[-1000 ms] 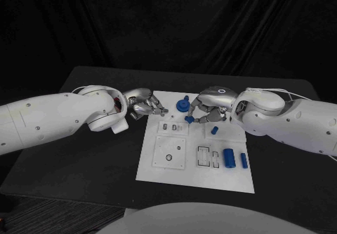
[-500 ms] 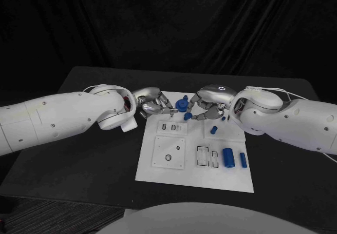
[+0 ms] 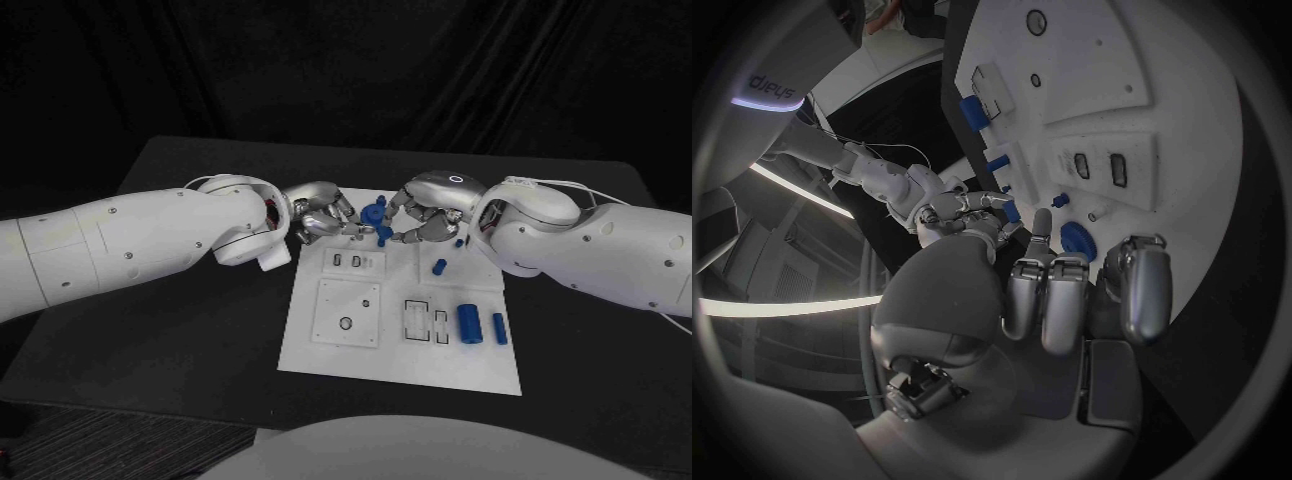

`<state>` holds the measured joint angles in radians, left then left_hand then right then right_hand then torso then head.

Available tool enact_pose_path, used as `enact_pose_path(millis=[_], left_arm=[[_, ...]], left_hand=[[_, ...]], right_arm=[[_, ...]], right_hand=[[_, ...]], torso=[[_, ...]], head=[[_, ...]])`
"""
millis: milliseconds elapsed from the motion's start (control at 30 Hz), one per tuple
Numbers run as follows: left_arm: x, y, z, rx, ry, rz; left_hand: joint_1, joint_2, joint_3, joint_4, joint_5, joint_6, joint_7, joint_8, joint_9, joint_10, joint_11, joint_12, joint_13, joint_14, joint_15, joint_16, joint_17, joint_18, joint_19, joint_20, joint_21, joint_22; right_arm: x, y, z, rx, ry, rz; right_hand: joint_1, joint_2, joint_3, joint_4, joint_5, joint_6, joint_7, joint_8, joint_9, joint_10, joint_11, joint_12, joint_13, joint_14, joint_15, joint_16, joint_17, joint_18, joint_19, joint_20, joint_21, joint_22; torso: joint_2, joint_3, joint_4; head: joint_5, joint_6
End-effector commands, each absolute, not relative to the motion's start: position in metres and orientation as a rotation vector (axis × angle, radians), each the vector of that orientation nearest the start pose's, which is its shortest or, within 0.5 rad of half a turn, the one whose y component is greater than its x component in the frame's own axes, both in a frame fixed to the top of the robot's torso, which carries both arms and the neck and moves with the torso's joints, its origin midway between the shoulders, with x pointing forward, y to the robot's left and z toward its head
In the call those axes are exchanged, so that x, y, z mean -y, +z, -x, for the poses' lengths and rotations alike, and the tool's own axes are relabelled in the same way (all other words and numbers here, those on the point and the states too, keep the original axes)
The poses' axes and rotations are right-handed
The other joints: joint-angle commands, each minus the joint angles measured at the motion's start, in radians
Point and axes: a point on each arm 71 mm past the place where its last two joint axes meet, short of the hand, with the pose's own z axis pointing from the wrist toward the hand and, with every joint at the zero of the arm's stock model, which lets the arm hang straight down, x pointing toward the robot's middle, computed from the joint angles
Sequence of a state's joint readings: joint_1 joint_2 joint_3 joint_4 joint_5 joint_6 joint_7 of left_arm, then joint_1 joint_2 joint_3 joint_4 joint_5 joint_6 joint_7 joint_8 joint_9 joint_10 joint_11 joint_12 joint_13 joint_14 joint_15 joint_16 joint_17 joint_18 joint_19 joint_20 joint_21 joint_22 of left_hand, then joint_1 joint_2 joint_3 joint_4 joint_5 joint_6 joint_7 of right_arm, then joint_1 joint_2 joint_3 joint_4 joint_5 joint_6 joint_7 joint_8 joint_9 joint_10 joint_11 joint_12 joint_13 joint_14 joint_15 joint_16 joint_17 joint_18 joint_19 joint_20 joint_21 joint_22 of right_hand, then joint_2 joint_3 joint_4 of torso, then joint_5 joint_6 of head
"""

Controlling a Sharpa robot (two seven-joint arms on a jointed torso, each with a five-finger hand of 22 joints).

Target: Assemble the parts on the task board

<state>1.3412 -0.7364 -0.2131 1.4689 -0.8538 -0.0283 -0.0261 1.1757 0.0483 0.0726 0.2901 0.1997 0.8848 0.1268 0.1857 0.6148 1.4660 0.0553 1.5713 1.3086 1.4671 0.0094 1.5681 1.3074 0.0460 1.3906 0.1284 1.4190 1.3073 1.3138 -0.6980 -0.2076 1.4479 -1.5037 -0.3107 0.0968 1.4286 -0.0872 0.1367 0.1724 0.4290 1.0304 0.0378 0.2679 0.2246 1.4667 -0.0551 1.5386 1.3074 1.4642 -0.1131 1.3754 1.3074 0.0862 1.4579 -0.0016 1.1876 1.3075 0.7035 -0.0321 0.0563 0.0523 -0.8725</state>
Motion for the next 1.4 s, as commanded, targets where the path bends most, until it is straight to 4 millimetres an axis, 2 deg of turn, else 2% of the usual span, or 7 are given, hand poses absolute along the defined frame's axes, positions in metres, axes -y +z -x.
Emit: enact_pose_path(millis=[33, 433, 667, 767, 967, 1333, 1400], left_arm=[[-0.156, -0.203, -0.485, -2.123, -1.022, 0.102], [-0.148, -0.207, -0.485, -2.129, -1.033, 0.094], [-0.146, -0.206, -0.486, -2.108, -1.052, 0.09], [-0.145, -0.206, -0.486, -2.096, -1.06, 0.089], [-0.144, -0.205, -0.487, -2.081, -1.069, 0.087], [-0.142, -0.205, -0.488, -2.079, -1.075, 0.083], [-0.141, -0.206, -0.488, -2.082, -1.076, 0.08]], left_hand=[[-0.012, 0.0, -0.01, 0.0, -0.007, 0.012, 0.0, 0.002, -0.004, 0.105, 0.004, -0.001, 0.262, 0.104, 0.006, 0.003, 0.263, 0.007, -0.006, -0.002, -0.006, 0.171], [-0.015, 0.004, -0.016, -0.001, -0.009, 0.018, -0.002, 0.006, -0.006, 0.105, 0.003, -0.001, 0.262, 0.104, 0.005, 0.003, 0.263, 0.007, -0.009, -0.002, -0.008, 0.171], [-0.016, 0.008, -0.018, -0.001, -0.01, 0.021, -0.003, 0.007, -0.008, 0.105, 0.002, -0.001, 0.262, 0.104, 0.005, 0.003, 0.263, 0.007, -0.006, -0.002, -0.006, 0.172], [-0.033, 0.015, -0.037, 0.001, -0.025, 0.024, -0.003, 0.009, -0.016, 0.105, 0.002, -0.001, 0.262, 0.104, 0.004, 0.003, 0.263, 0.007, -0.005, -0.003, -0.007, 0.174], [-0.038, 0.019, -0.042, 0.0, -0.028, 0.024, -0.003, 0.01, -0.019, 0.105, 0.002, -0.001, 0.262, 0.104, 0.003, 0.003, 0.263, 0.007, -0.007, -0.003, -0.009, 0.174], [-0.015, 0.035, -0.047, -0.005, 0.013, 0.018, -0.003, 0.008, -0.033, 0.105, 0.002, -0.001, 0.262, 0.104, 0.004, 0.003, 0.263, 0.009, -0.013, -0.004, -0.016, 0.174], [0.003, 0.039, -0.046, -0.009, 0.035, 0.02, -0.004, 0.01, -0.039, 0.105, 0.001, -0.001, 0.262, 0.104, 0.003, 0.003, 0.263, 0.008, -0.012, -0.004, -0.016, 0.176]], right_arm=[[0.138, -0.185, -0.486, -1.587, 0.786, 0.476], [0.135, -0.185, -0.485, -1.585, 0.79, 0.477], [0.134, -0.186, -0.485, -1.594, 0.789, 0.48], [0.133, -0.186, -0.485, -1.601, 0.789, 0.484], [0.131, -0.187, -0.483, -1.606, 0.796, 0.491], [0.127, -0.186, -0.482, -1.601, 0.807, 0.497], [0.126, -0.186, -0.482, -1.599, 0.808, 0.497]], right_hand=[[-0.007, 0.003, 0.007, 0.0, 0.004, 0.005, 0.001, 0.004, 0.15, 0.07, 0.004, 0.005, 0.212, 0.062, 0.006, 0.006, 0.063, -0.014, 0.002, 0.005, -0.002, 0.168], [-0.005, 0.003, 0.01, -0.003, 0.001, 0.008, 0.002, 0.003, 0.151, 0.071, 0.005, 0.006, 0.213, 0.063, 0.006, 0.009, 0.066, -0.015, 0.003, 0.006, 0.002, 0.169], [-0.004, 0.003, 0.012, -0.005, -0.005, 0.01, 0.002, 0.003, 0.153, 0.072, 0.005, 0.007, 0.215, 0.064, 0.006, 0.01, 0.067, -0.015, 0.004, 0.006, 0.002, 0.169], [-0.003, 0.003, 0.013, -0.006, -0.007, 0.011, 0.002, 0.002, 0.154, 0.072, 0.005, 0.007, 0.214, 0.064, 0.006, 0.01, 0.067, -0.015, 0.005, 0.006, 0.003, 0.169], [-0.002, 0.003, 0.014, -0.007, -0.011, 0.012, 0.002, 0.002, 0.154, 0.072, 0.006, 0.007, 0.214, 0.064, 0.007, 0.01, 0.067, -0.015, 0.005, 0.007, 0.004, 0.169], [-0.002, 0.003, 0.016, -0.008, -0.016, 0.012, 0.003, 0.001, 0.155, 0.073, 0.006, 0.008, 0.215, 0.065, 0.007, 0.011, 0.068, -0.015, 0.005, 0.007, 0.004, 0.169], [-0.002, 0.003, 0.016, -0.008, -0.016, 0.012, 0.003, 0.001, 0.155, 0.073, 0.006, 0.008, 0.215, 0.065, 0.007, 0.011, 0.068, -0.015, 0.005, 0.007, 0.004, 0.169]], torso=[[0.0, 0.0004, -0.0002], [0.0, 0.0006, -0.0012], [0.001, 0.0002, 0.001], [0.0, 0.0006, 0.001], [0.0, 0.0005, 0.0015], [0.001, 0.0, 0.0016], [0.001, 0.0002, 0.0014]], head=[[-0.003, 0.0], [-0.003, 0.0], [-0.006, 0.0], [-0.007, 0.0], [-0.006, 0.0], [-0.006, 0.0], [-0.006, 0.0]])
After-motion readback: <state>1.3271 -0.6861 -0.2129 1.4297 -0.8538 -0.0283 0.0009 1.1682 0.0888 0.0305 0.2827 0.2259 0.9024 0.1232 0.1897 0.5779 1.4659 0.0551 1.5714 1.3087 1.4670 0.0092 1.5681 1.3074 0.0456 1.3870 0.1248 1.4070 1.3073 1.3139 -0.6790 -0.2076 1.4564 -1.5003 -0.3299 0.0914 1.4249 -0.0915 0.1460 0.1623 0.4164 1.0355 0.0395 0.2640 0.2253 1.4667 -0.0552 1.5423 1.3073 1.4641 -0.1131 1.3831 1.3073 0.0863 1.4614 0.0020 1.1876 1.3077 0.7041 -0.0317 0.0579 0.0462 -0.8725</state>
